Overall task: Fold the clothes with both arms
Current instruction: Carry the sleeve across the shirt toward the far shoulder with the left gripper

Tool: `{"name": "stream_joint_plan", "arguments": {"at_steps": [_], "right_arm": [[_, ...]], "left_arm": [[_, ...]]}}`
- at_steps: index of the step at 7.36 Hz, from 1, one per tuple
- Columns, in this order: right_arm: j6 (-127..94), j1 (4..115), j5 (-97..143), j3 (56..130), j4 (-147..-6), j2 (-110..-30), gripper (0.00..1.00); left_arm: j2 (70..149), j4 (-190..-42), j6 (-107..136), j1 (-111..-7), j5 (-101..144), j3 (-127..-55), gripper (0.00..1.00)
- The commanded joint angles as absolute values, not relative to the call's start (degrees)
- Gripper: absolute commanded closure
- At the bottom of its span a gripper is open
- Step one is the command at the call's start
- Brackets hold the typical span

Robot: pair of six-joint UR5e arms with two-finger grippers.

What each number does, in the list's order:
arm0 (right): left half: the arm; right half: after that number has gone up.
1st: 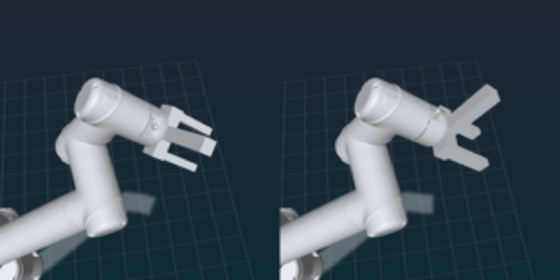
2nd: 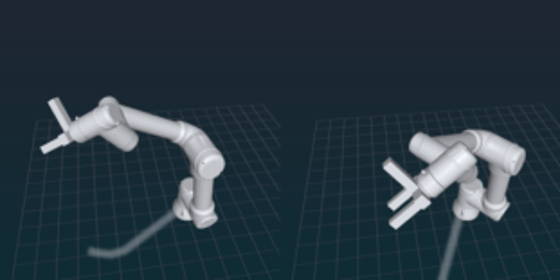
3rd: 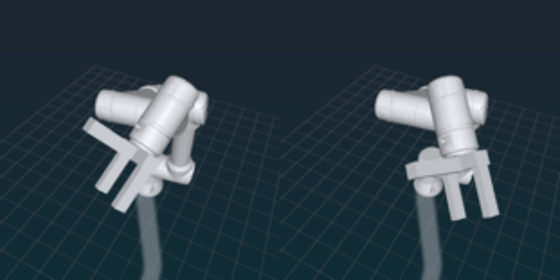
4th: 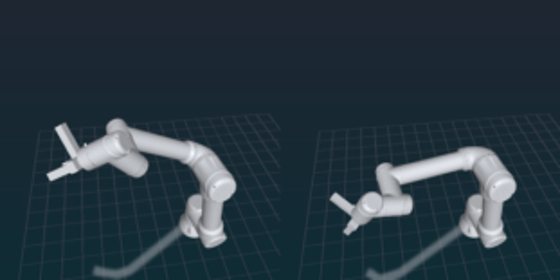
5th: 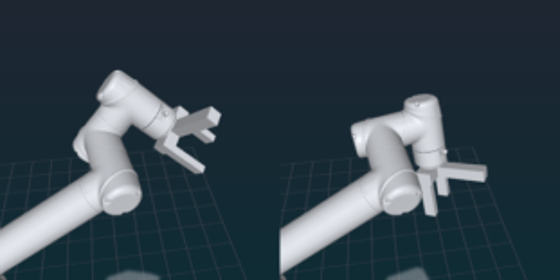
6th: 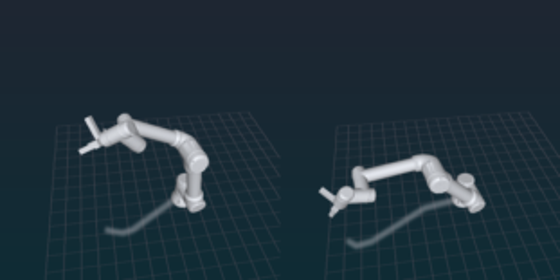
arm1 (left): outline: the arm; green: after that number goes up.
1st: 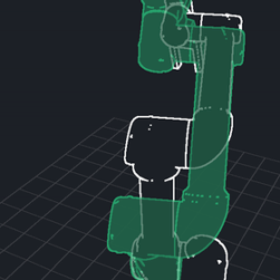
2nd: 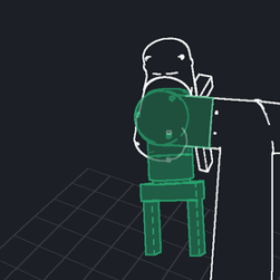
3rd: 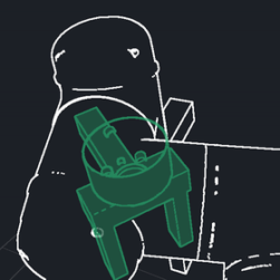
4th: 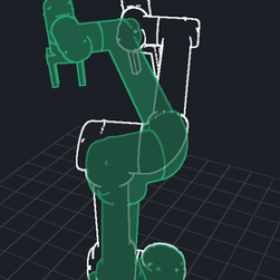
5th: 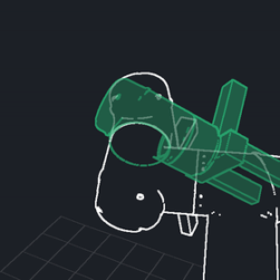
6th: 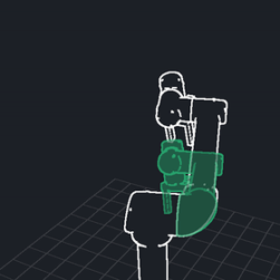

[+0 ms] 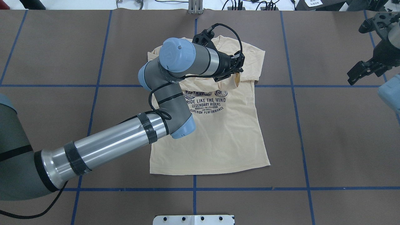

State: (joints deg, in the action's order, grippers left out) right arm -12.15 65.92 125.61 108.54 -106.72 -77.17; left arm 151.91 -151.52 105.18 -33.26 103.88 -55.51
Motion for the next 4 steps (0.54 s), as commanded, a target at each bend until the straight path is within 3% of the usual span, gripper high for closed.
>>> {"name": "stream_joint_plan", "arguments": {"at_steps": [1, 4], "right_arm": [[-12.2, 65.8, 127.6, 108.4, -106.6, -76.9, 0.0], [-12.7, 65.8, 132.9, 108.5, -106.6, -76.7, 0.0]], "left_arm": [[152.1, -156.1, 103.6, -31.9, 102.4, -55.2, 0.0], [150.7, -159.4, 103.4, -31.0, 99.4, -55.7, 0.0]]}}
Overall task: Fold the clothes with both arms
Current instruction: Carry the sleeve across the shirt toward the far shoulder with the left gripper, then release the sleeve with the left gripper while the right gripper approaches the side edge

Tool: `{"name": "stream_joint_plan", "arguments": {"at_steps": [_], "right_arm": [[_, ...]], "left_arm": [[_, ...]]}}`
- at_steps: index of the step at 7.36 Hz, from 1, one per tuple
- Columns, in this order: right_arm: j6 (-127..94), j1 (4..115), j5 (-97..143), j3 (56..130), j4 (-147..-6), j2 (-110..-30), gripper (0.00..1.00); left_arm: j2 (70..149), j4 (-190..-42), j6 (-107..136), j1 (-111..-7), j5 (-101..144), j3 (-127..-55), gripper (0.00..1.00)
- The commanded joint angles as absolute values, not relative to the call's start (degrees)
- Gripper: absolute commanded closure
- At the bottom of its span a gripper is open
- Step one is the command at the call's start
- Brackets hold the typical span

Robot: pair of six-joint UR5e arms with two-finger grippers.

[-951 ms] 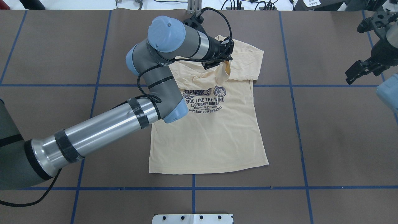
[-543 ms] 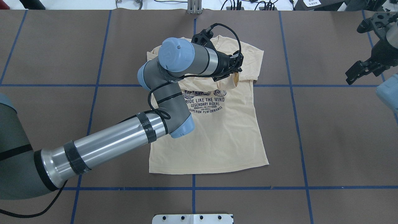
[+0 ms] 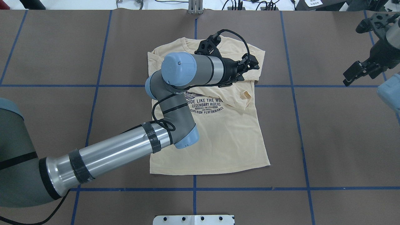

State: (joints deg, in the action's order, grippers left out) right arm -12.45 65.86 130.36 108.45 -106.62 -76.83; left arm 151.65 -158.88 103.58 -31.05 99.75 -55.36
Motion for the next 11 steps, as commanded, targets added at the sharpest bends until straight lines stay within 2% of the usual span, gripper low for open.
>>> {"name": "stream_joint_plan", "arguments": {"at_steps": [1, 2, 4, 6, 7, 8, 11], "right_arm": [[-12.9, 65.8, 135.2, 108.7, -106.5, -76.7, 0.0], [-13.0, 65.8, 137.1, 109.6, -106.5, -76.7, 0.0], [-18.2, 64.2, 136.8, 112.2, -103.6, -77.2, 0.0], [-36.6, 53.8, 127.6, 114.7, -94.2, -77.7, 0.0], [-45.3, 47.9, 123.9, 115.0, -89.8, -77.7, 0.0], [-51.8, 42.1, 118.6, 115.0, -85.9, -78.1, 0.0], [-68.0, 27.8, 107.4, 113.7, -77.9, -79.0, 0.0]], "left_arm": [[149.1, -159.0, 102.8, -31.4, 100.0, -57.4, 0.0], [144.7, -156.5, 102.2, -32.5, 104.2, -62.4, 0.0], [136.3, -142.7, 100.9, -35.1, 110.1, -77.9, 0.0], [131.2, -126.8, 95.9, -35.1, 110.2, -91.1, 0.0], [127.7, -123.4, 93.3, -35.1, 110.2, -97.0, 0.0], [123.7, -123.3, 93.2, -35.1, 110.2, -101.1, 0.0], [122.3, -123.3, 93.1, -35.1, 110.0, -102.8, 0.0]]}}
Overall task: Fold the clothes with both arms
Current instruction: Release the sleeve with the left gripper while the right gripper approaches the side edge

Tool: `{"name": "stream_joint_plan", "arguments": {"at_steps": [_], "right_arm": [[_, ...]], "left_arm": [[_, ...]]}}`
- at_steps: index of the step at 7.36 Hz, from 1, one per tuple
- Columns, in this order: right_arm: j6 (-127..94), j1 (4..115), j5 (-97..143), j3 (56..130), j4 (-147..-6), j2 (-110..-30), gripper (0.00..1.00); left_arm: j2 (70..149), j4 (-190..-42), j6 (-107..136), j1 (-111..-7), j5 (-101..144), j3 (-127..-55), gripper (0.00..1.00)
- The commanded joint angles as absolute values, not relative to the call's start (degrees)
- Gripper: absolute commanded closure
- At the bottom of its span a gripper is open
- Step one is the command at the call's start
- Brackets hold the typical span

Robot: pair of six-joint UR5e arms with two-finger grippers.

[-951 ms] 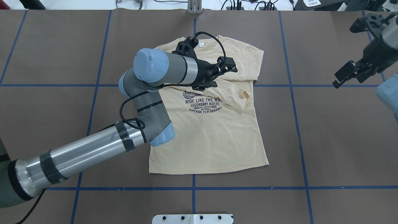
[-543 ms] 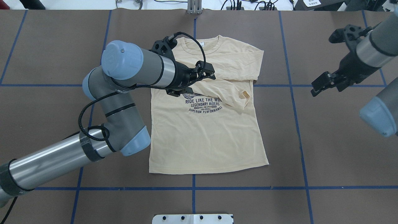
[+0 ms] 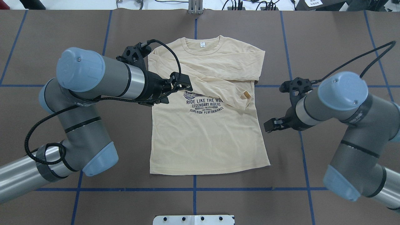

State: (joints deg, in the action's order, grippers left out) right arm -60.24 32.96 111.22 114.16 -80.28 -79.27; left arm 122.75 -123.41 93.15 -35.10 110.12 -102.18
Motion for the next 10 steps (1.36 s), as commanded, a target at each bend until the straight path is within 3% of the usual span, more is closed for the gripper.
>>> {"name": "stream_joint_plan", "arguments": {"at_steps": [1, 7, 10], "right_arm": [[-68.2, 26.5, 107.5, 112.8, -77.9, -79.0, 0.0], [-68.3, 23.8, 108.5, 110.3, -78.5, -78.8, 0.02], [-68.3, 23.7, 110.7, 109.5, -78.5, -78.8, 0.16]], "left_arm": [[122.3, -123.3, 93.1, -35.1, 109.9, -102.9, 0.0], [122.2, -123.3, 93.1, -34.6, 109.7, -102.8, 0.0], [122.1, -123.2, 93.1, -34.6, 109.7, -102.8, 0.0]]}}
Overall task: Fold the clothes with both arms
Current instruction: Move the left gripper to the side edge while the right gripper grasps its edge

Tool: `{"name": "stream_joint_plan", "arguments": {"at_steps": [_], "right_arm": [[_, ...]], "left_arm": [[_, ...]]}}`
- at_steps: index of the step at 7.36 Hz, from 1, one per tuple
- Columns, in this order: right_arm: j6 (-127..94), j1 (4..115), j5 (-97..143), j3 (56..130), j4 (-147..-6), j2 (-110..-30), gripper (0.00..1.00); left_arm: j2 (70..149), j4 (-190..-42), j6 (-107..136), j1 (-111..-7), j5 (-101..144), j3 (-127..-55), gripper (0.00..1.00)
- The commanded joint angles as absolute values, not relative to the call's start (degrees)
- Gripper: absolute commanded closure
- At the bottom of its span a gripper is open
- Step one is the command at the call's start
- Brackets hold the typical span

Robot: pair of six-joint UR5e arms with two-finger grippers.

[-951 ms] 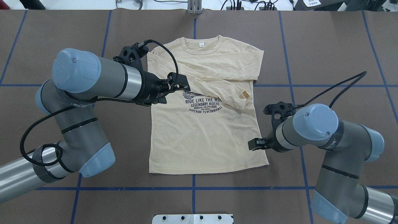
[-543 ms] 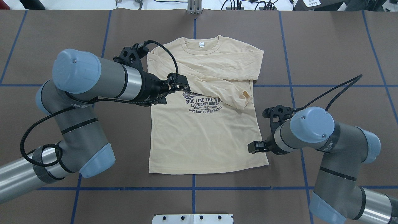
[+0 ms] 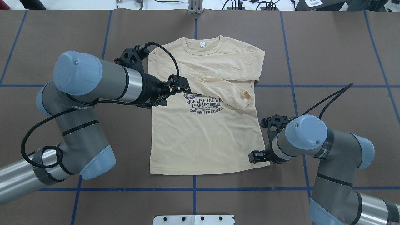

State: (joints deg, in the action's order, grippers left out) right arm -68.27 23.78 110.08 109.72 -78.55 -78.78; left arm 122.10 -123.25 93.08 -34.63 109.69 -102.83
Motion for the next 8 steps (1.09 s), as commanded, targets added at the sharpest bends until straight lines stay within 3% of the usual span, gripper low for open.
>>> {"name": "stream_joint_plan", "arguments": {"at_steps": [1, 6, 7, 8], "right_arm": [[-68.3, 23.6, 111.3, 109.5, -78.5, -78.7, 0.17], [-68.3, 23.6, 112.3, 108.5, -78.6, -78.7, 0.25], [-68.3, 23.6, 112.8, 108.3, -78.6, -78.7, 0.3], [-68.3, 23.6, 113.3, 108.4, -78.6, -78.7, 0.46]], "left_arm": [[122.1, -123.2, 93.1, -34.6, 109.6, -102.8, 0.0], [122.1, -123.2, 93.2, -34.6, 109.6, -102.8, 0.0], [122.1, -123.2, 93.2, -34.6, 109.6, -102.9, 0.0], [122.1, -123.2, 93.2, -34.6, 109.6, -102.8, 0.0]]}}
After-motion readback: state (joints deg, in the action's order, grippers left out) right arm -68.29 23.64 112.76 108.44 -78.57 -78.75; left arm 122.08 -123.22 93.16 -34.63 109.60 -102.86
